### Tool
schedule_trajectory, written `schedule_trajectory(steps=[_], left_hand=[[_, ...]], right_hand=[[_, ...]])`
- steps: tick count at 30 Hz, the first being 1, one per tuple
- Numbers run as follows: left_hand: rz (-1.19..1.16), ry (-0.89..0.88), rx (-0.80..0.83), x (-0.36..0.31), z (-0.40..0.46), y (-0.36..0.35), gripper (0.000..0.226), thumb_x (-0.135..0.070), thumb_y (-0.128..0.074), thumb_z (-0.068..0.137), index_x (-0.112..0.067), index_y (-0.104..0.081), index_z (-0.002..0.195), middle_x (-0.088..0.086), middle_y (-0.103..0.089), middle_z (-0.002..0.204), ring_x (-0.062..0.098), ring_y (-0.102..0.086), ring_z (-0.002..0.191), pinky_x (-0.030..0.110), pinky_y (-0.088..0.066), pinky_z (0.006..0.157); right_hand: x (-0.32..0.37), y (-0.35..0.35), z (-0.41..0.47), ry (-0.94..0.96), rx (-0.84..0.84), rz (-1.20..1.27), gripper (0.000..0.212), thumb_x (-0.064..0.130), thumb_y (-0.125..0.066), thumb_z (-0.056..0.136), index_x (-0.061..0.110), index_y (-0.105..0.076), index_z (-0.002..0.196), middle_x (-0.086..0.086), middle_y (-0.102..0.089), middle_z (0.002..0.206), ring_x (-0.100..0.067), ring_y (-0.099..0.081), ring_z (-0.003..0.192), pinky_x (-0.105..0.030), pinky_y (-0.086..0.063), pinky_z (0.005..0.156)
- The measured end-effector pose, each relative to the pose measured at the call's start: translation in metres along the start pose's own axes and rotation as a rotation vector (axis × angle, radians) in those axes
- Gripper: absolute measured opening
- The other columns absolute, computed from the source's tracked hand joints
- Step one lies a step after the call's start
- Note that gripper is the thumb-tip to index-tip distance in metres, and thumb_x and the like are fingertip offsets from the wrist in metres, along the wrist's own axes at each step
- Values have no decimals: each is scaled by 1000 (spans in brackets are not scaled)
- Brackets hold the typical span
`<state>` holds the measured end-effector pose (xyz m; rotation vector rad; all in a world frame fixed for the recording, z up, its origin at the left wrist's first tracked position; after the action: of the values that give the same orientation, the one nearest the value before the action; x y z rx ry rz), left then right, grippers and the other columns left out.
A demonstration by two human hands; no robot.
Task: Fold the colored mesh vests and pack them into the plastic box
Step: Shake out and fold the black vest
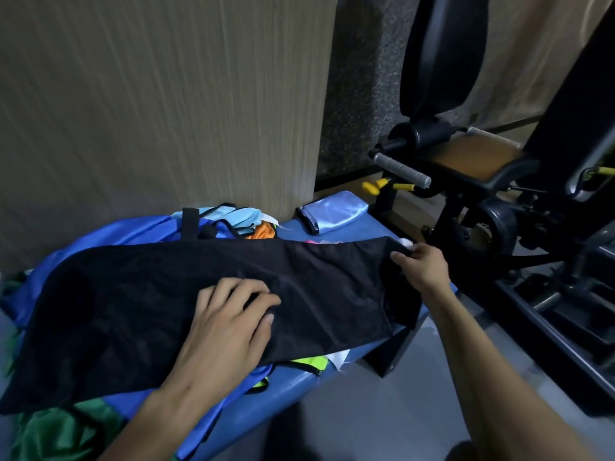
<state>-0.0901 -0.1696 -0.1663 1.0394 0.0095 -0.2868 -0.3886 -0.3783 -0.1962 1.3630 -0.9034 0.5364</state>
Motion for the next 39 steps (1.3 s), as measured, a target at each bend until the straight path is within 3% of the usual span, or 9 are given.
schedule_trajectory(steps=[6,11,14,18,21,23,28,34,39], left_hand=[[-241,-20,148,-25,65,-12,19,-35,-52,94,-34,-64,109,-21,-60,102,6,-55,94,33,-44,83],[-633,140,146,-52,134,-36,15,-19,-60,99,-27,-69,108,-16,-67,97,4,-63,88,11,-42,76],[-704,195,40,-59,168,-45,18,-18,-52,104,-28,-66,108,-12,-64,113,1,-58,94,17,-44,85],[-726,125,94,-59,202,-54,25,-36,-47,105,-27,-65,119,-9,-61,120,4,-57,111,36,-48,98],[-765,19,199,-60,219,-55,32,-51,-47,98,-36,-64,121,-15,-62,121,2,-56,119,30,-45,100],[-731,-43,318,-58,225,-58,26,-43,-53,99,-38,-64,122,-16,-63,125,-1,-55,121,24,-41,103],[-566,-68,669,-46,221,-67,28,-47,-52,91,-40,-69,112,-14,-70,111,9,-65,108,43,-48,104],[-478,-194,559,-41,213,-68,10,-27,-62,100,-35,-67,105,-17,-69,103,3,-58,103,34,-46,99],[-395,-226,458,-48,212,-66,11,-44,-58,100,-39,-67,98,-19,-65,97,2,-54,99,37,-44,97]], right_hand=[[17,5,-18,310,47,198,19,13,-71,89,21,-55,82,6,-66,80,-10,-64,78,-38,-50,73],[26,6,-31,597,33,74,17,4,-63,89,17,-67,99,10,-72,89,-10,-68,88,-36,-54,81],[30,7,-37,713,43,19,24,-2,-61,86,18,-67,98,23,-57,64,1,-54,61,-16,-40,62],[34,6,-42,823,52,-9,43,-5,-57,88,23,-69,119,19,-72,100,-6,-66,88,-7,-41,76],[33,3,-41,880,52,-73,58,-3,-55,88,33,-64,132,2,-73,110,-17,-67,96,-26,-51,81],[33,3,-40,903,41,-48,59,-5,-55,88,32,-65,132,-1,-72,105,-19,-67,94,-32,-52,79],[29,6,-38,870,12,81,47,-9,-54,85,19,-76,115,2,-73,98,-10,-66,86,-19,-47,76],[30,16,-41,654,77,222,47,-6,-52,89,25,-78,111,15,-76,101,5,-63,73,-14,-43,71],[30,24,-46,573,111,288,43,0,-51,95,34,-76,106,21,-75,101,-12,-69,73,-39,-55,69]])
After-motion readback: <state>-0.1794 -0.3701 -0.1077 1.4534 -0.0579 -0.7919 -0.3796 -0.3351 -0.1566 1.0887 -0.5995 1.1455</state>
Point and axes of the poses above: each hand's wrist, its own z-axis towards the middle knuckle, its own y-axis out of the back of the hand, x = y × z, the point moved 1 cm from there along z, towards the middle knuckle
